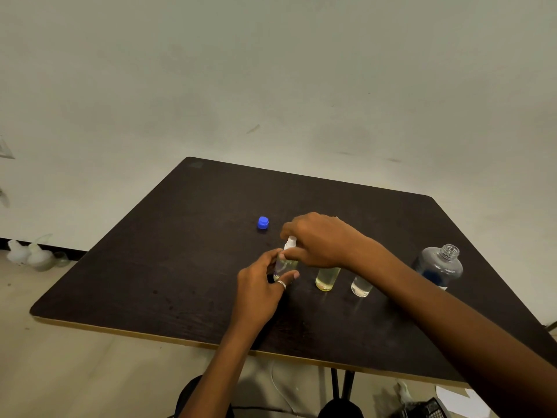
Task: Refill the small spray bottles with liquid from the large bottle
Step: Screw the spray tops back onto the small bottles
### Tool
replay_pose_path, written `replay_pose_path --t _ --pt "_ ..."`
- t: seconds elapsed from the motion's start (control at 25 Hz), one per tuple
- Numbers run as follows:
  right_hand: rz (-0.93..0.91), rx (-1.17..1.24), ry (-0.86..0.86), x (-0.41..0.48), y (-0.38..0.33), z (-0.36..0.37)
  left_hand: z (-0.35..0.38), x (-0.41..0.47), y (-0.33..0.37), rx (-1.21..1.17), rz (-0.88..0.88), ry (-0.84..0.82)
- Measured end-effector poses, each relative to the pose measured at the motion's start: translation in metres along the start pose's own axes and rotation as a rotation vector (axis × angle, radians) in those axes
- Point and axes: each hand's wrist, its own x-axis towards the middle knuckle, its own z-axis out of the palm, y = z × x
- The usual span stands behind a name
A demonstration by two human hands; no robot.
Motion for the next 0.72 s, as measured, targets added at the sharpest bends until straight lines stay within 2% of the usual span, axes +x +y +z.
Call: replay_pose_path --t 0.08,0.24,0.44,0.72 --pt "-0.059 0.082 -0.041 -0.001 0.003 0.001 0.0 0.0 0.0 0.008 0.002 -0.004" --pt "-0.062 0.103 -0.008 0.002 0.004 0.006 -0.001 0.001 0.0 0.006 -0.006 -0.007" --pt "0.019 0.069 0.022 0.002 0.001 0.011 0.0 0.002 -0.001 0.022 -0.015 -0.004" --pt "0.168 -0.125 0.162 -0.005 -0.018 0.018 0.001 0.002 -0.003 0.044 -0.01 0.014"
